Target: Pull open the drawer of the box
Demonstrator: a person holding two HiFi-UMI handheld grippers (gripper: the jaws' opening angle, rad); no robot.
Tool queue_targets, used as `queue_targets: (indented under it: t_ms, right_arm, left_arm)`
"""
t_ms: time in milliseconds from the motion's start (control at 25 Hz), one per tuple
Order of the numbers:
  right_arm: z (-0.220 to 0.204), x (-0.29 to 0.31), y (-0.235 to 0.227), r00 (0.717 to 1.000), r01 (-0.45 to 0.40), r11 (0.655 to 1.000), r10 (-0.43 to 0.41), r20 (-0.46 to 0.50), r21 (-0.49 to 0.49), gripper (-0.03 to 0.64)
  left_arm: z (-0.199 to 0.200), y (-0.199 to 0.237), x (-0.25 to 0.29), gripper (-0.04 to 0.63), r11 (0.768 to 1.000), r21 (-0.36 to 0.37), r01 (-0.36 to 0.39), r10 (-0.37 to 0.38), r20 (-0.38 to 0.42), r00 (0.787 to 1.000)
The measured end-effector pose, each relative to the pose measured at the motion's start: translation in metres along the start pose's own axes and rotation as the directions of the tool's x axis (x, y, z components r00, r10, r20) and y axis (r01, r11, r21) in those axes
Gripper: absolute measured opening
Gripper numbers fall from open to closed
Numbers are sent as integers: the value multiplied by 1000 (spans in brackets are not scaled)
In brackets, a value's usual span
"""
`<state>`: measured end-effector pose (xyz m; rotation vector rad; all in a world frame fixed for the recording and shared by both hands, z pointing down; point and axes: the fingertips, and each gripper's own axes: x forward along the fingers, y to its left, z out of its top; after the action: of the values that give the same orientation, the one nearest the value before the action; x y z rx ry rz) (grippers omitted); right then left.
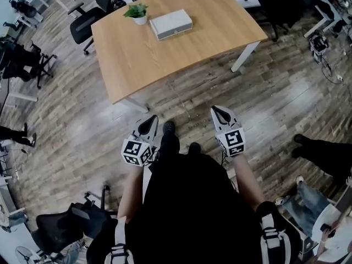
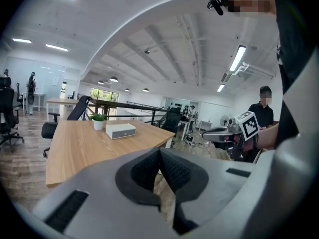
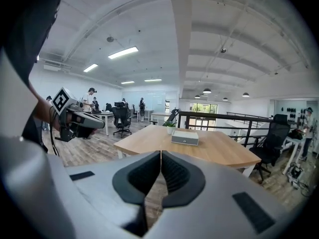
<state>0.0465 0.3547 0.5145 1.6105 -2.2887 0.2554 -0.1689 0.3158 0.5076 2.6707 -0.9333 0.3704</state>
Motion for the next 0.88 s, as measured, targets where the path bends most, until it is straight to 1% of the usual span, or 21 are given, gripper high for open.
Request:
queue_targets:
  t_ms: [160, 440, 560, 880]
  right_arm:
    - [6, 12, -6, 999, 36, 999, -36, -3, 32, 25]
    - [20, 43, -20, 993, 116, 993, -116, -20, 18, 25]
    - [27, 59, -19, 992, 128, 992, -127, -23, 24, 25]
    - [29, 95, -14, 987, 150, 988, -148, -55, 31, 25]
  left_arm:
    - [5, 16, 9, 23, 1000, -7, 21, -21, -2, 1000]
    - [23, 54, 33, 23, 998, 7, 61, -61, -2, 998]
    - [26, 72, 39, 25, 997, 6, 75, -75, -11, 997]
    - [29, 110, 56, 24, 993, -6, 115, -115, -26, 993]
